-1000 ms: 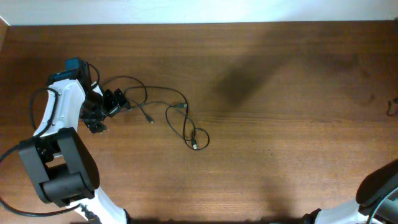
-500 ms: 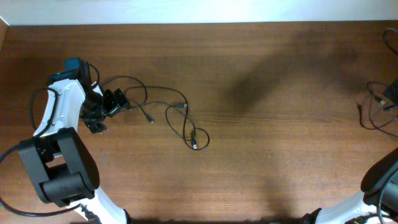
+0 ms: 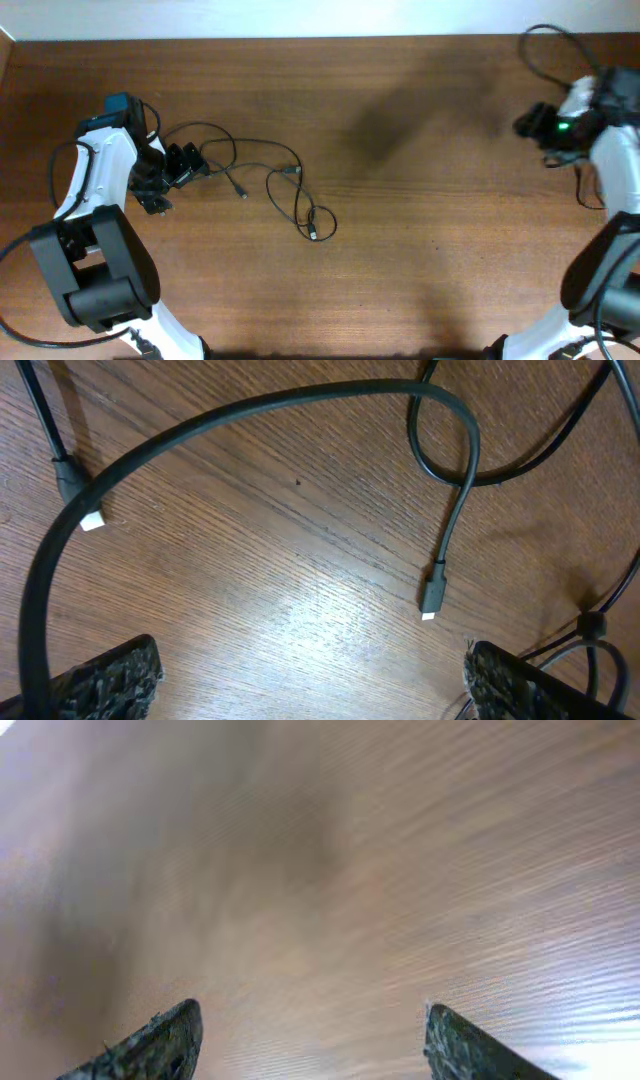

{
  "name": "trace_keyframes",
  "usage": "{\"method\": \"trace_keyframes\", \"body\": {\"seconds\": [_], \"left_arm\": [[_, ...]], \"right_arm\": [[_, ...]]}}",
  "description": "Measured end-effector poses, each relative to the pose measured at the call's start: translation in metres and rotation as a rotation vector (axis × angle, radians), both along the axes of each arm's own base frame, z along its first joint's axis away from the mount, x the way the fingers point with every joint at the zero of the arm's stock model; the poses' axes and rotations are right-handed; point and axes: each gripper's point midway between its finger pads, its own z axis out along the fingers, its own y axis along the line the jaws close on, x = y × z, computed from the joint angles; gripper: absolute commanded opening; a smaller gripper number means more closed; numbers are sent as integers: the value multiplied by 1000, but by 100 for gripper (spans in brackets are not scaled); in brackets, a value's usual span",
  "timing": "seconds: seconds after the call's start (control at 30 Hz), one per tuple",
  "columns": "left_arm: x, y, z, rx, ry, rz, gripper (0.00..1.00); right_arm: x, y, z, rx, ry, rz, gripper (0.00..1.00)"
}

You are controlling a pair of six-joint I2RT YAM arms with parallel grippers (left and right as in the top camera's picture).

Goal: Untangle cables
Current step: 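Bring both grippers to the cable pile center and grasp strands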

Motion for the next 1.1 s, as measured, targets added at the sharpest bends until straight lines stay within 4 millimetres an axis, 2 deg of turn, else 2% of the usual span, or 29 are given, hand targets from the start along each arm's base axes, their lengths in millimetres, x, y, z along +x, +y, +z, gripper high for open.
{"method": "trace_keyframes", "body": {"seconds": [0.07, 0.1, 0.17, 0.23, 0.4, 0.5, 0.53, 0.73, 0.77, 0.83, 0.87, 0.9, 0.97, 1.03, 1.07, 1.1], "left_arm": [[0, 0, 0, 0, 0, 0, 99], [0, 0, 0, 0, 0, 0, 99], [0, 0, 0, 0, 0, 0, 99], [0, 0, 0, 0, 0, 0, 99], [1, -2, 1, -14, -3, 5, 99], [8, -11, 10, -112, -39, 24, 99], [21, -8, 27, -183, -107, 49, 99], [49, -1, 91, -282, -261, 52, 99], [50, -2, 93, -286, -266, 49, 99], [37, -1, 88, -269, -203, 59, 99], [34, 2, 86, -249, -187, 62, 76], [29, 4, 80, -233, -161, 66, 31], [16, 3, 65, -224, -100, 73, 0], [0, -5, 48, -231, -26, 69, 0], [-7, -14, 39, -236, 8, 51, 0], [-17, -32, 28, -244, 56, 12, 0]], "right_arm": [[-15, 40, -23, 22, 85, 76, 72], [-24, 50, -35, 18, 121, 94, 73], [-37, 63, -53, 14, 168, 120, 74], [-59, 76, -74, 18, 240, 144, 74], [-79, 110, -91, 20, 302, 227, 79], [-83, 121, -93, 17, 311, 259, 81], [-84, 125, -94, 16, 313, 269, 81], [-82, 127, -94, 14, 305, 273, 81], [-82, 127, -94, 14, 305, 273, 82], [-82, 127, -94, 13, 304, 273, 83], [-82, 127, -94, 13, 304, 273, 85], [-82, 127, -94, 13, 304, 274, 85], [-82, 127, -94, 14, 305, 274, 85], [-83, 127, -95, 14, 306, 275, 85], [-83, 127, -95, 14, 307, 274, 85], [-83, 127, -95, 13, 303, 274, 85]]}}
